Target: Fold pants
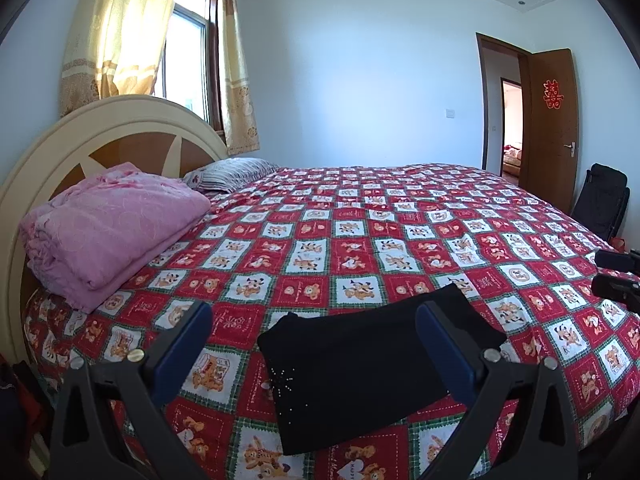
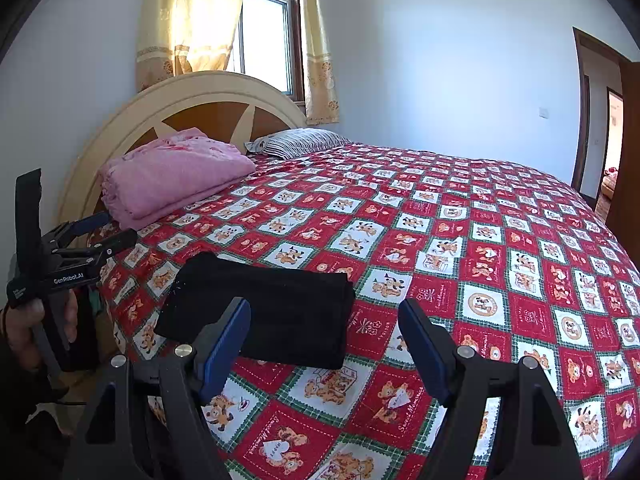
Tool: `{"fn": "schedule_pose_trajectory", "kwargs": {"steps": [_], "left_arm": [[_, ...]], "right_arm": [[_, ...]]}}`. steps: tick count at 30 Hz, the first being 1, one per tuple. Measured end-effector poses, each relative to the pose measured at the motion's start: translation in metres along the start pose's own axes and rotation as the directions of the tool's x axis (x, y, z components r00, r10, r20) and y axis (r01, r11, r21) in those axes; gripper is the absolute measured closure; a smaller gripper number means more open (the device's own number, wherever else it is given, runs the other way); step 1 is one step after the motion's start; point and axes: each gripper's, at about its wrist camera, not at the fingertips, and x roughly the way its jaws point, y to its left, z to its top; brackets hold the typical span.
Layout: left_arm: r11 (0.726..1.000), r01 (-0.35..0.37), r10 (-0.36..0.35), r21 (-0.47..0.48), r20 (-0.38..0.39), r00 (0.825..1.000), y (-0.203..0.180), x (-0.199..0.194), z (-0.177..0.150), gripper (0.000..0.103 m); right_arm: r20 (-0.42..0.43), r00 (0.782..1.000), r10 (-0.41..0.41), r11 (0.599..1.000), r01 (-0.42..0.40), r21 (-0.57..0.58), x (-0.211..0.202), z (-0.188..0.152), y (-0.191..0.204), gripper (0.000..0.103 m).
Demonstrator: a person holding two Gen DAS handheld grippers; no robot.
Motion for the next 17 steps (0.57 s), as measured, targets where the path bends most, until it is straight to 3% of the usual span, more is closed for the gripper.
{"fn": "schedule_pose_trajectory", "kwargs": {"steps": [7,17], "left_arm": [[0.999,-0.035,0.035,0.008,-0.028,0.999,0.001,0.006,-0.005,0.0],[0.999,-0.023,0.024,0.028,-0.038,0.999,0.004,0.014,-0.013,0.0]], "right_arm": [[-0.015,1.0,-0.002,1.0,0.002,-0.001,0.006,-0.002,0.002,0.026],[-0.041,0.999,-0.002,1.0,0.002,-0.011,0.014,-0.009,0.005,0.026]]}}
